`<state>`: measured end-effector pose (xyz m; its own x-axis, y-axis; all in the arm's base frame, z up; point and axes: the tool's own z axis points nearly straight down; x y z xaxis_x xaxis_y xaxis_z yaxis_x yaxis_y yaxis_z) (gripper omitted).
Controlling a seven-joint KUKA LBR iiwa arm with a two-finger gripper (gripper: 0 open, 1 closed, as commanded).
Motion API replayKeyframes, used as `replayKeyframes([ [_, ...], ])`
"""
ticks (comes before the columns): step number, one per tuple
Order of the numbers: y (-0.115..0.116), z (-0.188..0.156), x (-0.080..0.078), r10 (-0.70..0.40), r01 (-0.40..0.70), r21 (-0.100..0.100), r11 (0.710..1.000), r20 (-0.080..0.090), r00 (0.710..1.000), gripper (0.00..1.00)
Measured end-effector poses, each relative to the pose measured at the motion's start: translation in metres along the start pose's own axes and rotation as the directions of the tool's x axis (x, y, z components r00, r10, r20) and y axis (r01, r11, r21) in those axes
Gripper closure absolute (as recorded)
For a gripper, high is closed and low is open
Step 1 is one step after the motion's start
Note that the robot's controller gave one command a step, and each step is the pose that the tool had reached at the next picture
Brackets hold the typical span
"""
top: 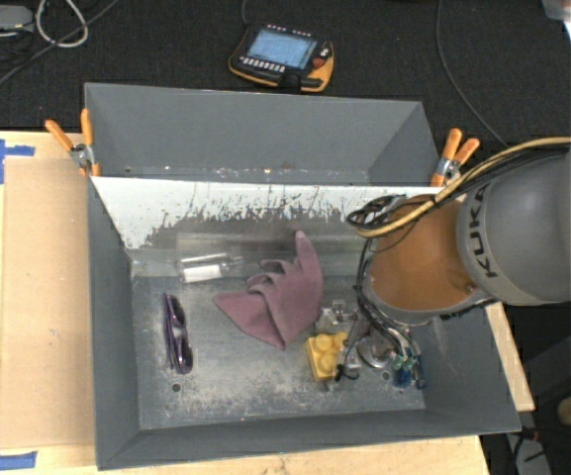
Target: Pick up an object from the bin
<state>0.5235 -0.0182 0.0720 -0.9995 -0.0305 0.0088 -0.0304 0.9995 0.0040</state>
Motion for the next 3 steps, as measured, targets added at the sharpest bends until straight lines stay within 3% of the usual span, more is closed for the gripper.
replayKeyframes([
  [2,-0.001,-0.007,0.002,-0.015,0.015,-0.001,1.000,-0.007,1.000,1.00],
  [3,0.000,-0.029,0.003,-0.014,0.014,-0.001,1.000,-0.010,1.000,1.00],
])
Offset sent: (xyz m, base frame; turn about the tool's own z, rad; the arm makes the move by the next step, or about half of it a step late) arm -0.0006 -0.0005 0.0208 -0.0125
